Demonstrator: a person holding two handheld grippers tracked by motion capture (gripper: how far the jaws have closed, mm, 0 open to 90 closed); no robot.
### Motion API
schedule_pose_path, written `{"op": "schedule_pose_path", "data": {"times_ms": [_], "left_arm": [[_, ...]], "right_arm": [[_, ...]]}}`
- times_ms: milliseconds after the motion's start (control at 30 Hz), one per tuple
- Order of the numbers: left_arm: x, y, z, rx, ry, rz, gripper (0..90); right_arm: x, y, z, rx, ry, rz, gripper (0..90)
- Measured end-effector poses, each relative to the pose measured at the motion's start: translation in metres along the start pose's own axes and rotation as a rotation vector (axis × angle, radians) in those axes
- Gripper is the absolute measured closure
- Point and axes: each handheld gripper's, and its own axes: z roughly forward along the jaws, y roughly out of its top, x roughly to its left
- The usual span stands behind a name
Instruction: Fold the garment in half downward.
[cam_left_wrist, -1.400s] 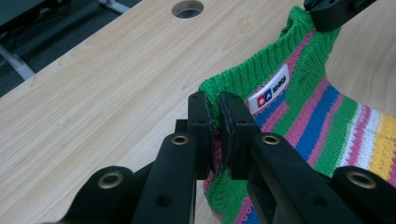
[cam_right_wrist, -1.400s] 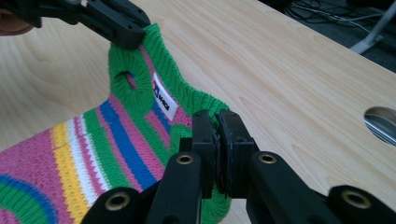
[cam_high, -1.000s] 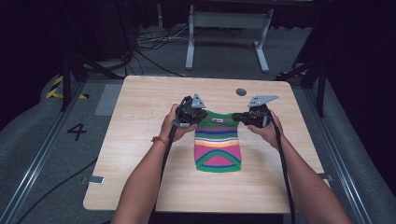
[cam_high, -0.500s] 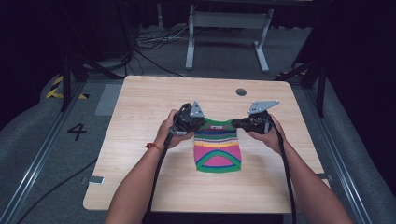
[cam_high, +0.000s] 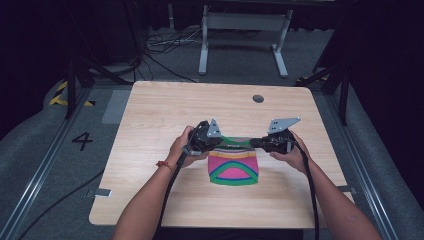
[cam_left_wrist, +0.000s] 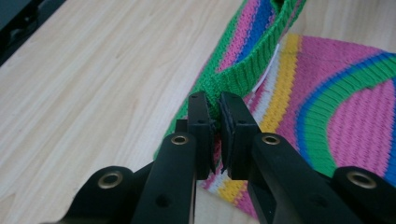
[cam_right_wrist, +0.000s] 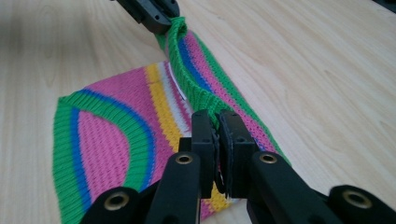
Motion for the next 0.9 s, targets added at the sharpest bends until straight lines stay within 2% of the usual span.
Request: {"op": "schedule_pose_path", "data": {"times_ms": [100, 267, 400, 600, 633, 767, 900], "left_arm": [[-0.005, -0.002, 0.000, 0.012, -0.011, 0.008, 83.4], [-0.021, -0.007, -0.001, 0.039, -0.032, 0.054, 83.4], [-0.029, -0.011, -0.003, 0.050, -0.035, 0.081, 83.2], [-0.043, -0.020, -0.006, 0.077, -0.061, 0.097, 82.9], [-0.045, -0.021, -0.005, 0.085, -0.066, 0.109, 82.9], [-0.054, -0.023, -0.004, 0.089, -0.076, 0.130, 82.6], [-0.062, -0.025, -0.008, 0.085, -0.087, 0.145, 81.8]], "right_arm": [[0.005, -0.003, -0.001, 0.010, 0.015, -0.009, 85.5], [0.018, -0.007, -0.001, 0.050, 0.043, -0.048, 85.3], [0.026, -0.010, -0.001, 0.068, 0.065, -0.053, 85.1], [0.043, -0.014, 0.001, 0.110, 0.094, -0.099, 85.2], [0.045, -0.016, 0.001, 0.115, 0.099, -0.106, 85.2], [0.052, -0.020, 0.002, 0.142, 0.109, -0.114, 85.1], [0.059, -0.026, 0.001, 0.136, 0.113, -0.108, 85.0]]}}
